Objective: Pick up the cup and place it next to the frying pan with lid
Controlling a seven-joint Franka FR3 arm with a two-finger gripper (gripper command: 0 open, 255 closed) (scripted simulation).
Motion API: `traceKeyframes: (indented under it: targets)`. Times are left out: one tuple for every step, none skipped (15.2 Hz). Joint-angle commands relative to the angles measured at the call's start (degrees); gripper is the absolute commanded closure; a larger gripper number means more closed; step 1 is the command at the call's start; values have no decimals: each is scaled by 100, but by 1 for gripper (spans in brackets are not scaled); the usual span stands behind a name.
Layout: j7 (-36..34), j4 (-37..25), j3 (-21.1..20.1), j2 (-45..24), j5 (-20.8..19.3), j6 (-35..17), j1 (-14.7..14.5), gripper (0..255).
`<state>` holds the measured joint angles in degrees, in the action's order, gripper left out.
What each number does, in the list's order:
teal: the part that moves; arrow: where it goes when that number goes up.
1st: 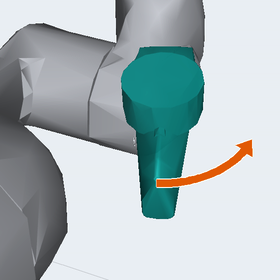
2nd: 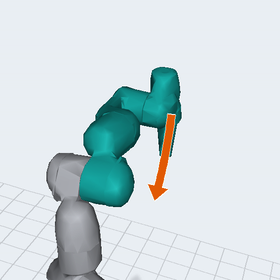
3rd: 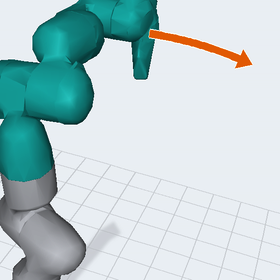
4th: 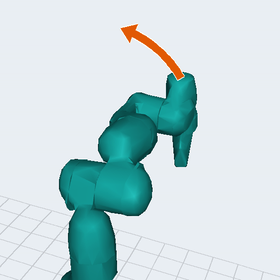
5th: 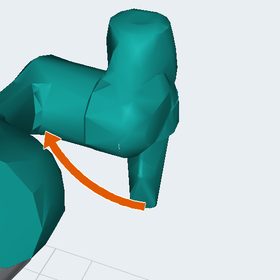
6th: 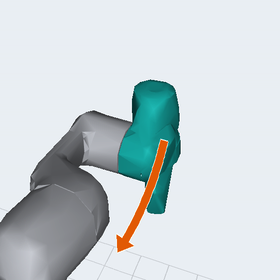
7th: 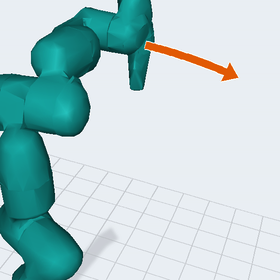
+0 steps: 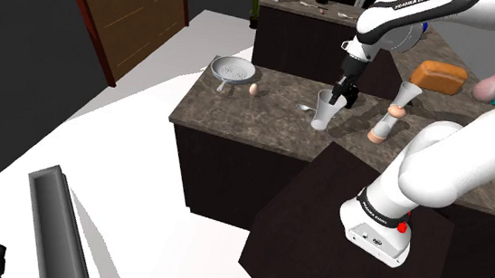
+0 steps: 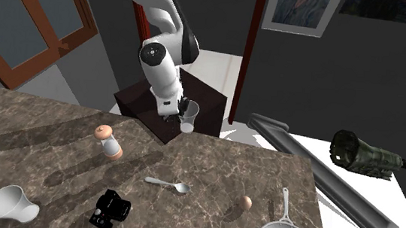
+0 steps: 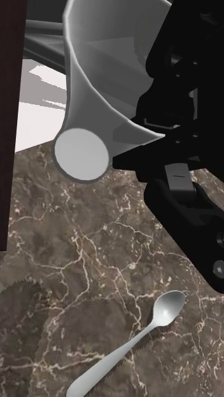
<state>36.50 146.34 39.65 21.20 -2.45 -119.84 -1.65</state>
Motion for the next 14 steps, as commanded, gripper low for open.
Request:
traceKeyframes:
  targets:
    - [-71,-76,-60,119,-49,181,35,255]
    - [-102,-117,-88,170,-66,267,49,255]
    - [-133,-160,-116,220,-82,354,61,255]
    - [-161,-204,-144,268,-96,440,73,255]
    - [-189,-250,-170,314,-108,526,83,255]
    - [-216,-296,-197,357,-119,611,92,255]
    - [-242,-344,-222,399,-128,696,101,255]
    - [-266,-393,-248,439,-136,780,109,255]
    - [-290,-443,-273,477,-143,863,116,255]
    - [-313,-494,-297,513,-148,947,122,255]
    - [-335,-546,-321,547,-152,1030,127,255]
    - [-356,-600,-344,579,-155,1112,131,255]
    - [-376,-654,-367,610,-158,1194,135,255]
    - [-396,-710,-389,639,-159,1275,138,255]
